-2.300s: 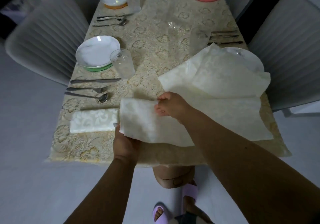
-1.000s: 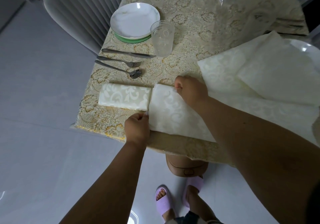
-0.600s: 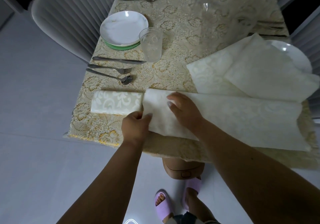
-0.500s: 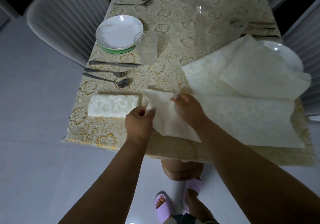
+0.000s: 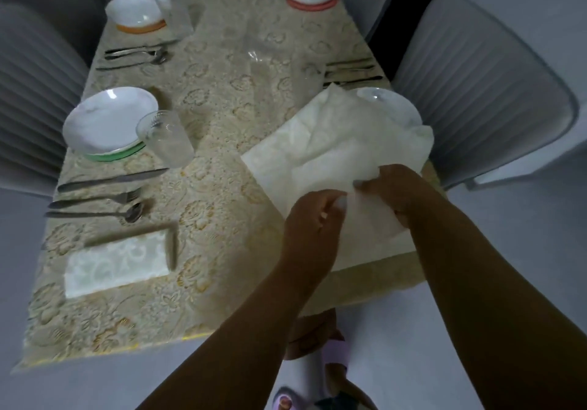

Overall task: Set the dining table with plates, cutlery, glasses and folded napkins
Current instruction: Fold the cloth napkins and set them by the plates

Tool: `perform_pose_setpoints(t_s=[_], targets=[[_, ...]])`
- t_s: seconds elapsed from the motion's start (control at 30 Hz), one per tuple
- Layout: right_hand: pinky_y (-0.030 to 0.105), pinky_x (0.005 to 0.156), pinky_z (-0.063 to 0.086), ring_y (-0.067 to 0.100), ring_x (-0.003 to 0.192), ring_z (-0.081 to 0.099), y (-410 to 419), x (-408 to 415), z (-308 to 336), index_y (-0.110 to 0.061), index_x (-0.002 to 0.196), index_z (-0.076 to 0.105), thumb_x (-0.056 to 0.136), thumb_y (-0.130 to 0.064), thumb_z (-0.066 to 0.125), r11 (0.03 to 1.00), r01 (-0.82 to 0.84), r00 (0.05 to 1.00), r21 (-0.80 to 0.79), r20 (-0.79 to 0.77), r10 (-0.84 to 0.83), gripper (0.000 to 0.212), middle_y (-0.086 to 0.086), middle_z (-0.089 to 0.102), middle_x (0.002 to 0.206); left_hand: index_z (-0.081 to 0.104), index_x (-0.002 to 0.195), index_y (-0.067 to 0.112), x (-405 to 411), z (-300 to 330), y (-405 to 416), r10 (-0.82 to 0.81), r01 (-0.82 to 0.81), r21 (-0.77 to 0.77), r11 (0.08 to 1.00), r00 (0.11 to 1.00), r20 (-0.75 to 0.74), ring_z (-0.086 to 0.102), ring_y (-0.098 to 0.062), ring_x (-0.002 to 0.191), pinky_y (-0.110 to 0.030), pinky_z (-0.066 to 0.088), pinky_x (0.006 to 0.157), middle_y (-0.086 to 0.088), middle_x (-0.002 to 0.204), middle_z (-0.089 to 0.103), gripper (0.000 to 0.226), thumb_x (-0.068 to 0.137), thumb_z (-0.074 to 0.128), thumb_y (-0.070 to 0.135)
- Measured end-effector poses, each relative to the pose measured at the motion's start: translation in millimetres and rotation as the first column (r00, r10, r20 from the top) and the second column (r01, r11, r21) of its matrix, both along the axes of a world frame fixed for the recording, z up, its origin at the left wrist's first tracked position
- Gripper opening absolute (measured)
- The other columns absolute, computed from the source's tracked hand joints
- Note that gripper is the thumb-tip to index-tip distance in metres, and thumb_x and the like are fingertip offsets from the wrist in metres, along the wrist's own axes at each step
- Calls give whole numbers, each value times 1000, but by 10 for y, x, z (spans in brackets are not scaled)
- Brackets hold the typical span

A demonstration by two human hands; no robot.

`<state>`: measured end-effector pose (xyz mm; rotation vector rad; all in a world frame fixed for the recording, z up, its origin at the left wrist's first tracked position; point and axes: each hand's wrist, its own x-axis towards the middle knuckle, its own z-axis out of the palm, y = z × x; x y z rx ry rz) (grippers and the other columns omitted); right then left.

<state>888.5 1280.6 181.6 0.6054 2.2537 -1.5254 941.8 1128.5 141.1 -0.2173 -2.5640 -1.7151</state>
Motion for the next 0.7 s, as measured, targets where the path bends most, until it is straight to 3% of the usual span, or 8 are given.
perform_pose_setpoints(t_s=[0.07, 0.1, 0.17, 0.23, 0.37, 0.43, 0.53, 0.7], targets=[[36, 69, 48, 28, 84, 59, 259, 13, -87, -4, 108, 57, 90, -24, 64, 997, 33, 999, 70, -20, -31, 28, 14, 62, 101, 62, 123, 14, -58, -234, 49, -41, -36, -319, 947, 972, -230, 53, -16, 114, -28, 38, 99, -3, 120, 62, 47, 96, 36, 43], [36, 73, 47, 30, 88, 59, 383, 15, -166, -5, 110, 58, 91, -27, 62, 992, 38, 999, 120, -14, -36, 29, 15, 62, 105, 55, 132, 14, -65, -356, 81, -117, -9, -458, 889, 962, -246, 47, -20, 126, -32, 31, 108, -5, 133, 56, 51, 98, 32, 44], [35, 82, 43, 32, 101, 58, 579, 35, -328, -4, 118, 57, 94, -32, 58, 976, 48, 998, 212, 18, -53, 37, 16, 60, 117, 38, 146, 20, -48, -606, 141, -255, 74, -659, 749, 949, -183, 26, -22, 144, -42, 15, 118, -5, 153, 35, 59, 99, 22, 51], [32, 86, 39, 33, 112, 54, 701, 65, -499, -2, 129, 51, 96, -35, 53, 961, 51, 997, 272, 40, -64, 47, 18, 55, 128, 30, 150, 23, -19, -807, 170, -333, 136, -762, 634, 937, -110, 19, -23, 146, -45, 7, 117, -5, 157, 26, 63, 98, 13, 55], [33, 94, 36, 32, 123, 47, 819, 129, -769, 0, 133, 47, 97, -37, 49, 925, 15, 996, 379, 78, -48, 51, 17, 48, 136, 33, 149, 22, 5, -1011, 157, -352, 151, -827, 542, 934, -61, 22, -25, 145, -48, 9, 115, -7, 157, 27, 65, 96, 18, 58], [29, 80, 35, 31, 105, 53, 862, 137, -838, -3, 108, 57, 97, -36, 50, 900, 3, 998, 436, 51, -29, 36, 14, 58, 109, 32, 149, 22, 16, -1069, 153, -346, 148, -842, 519, 937, -49, 20, -24, 146, -49, 10, 115, -7, 157, 25, 66, 95, 24, 58], [29, 68, 30, 27, 85, 50, 887, 146, -892, -14, 76, 46, 96, -35, 49, 879, 18, 999, 476, 26, -34, 30, 1, 47, 77, 31, 150, 22, 15, -1084, 170, -337, 145, -845, 514, 940, -44, 18, -24, 147, -50, 10, 115, -6, 158, 22, 67, 94, 27, 58], [34, 89, 36, 32, 115, 50, 898, 147, -936, -5, 120, 50, 99, -33, 44, 851, 42, 999, 524, 1, -50, 35, 15, 54, 124, 34, 149, 21, -8, -1029, 234, -358, 114, -843, 526, 929, -98, 20, -24, 146, -52, 13, 115, -6, 157, 25, 67, 94, 30, 58]])
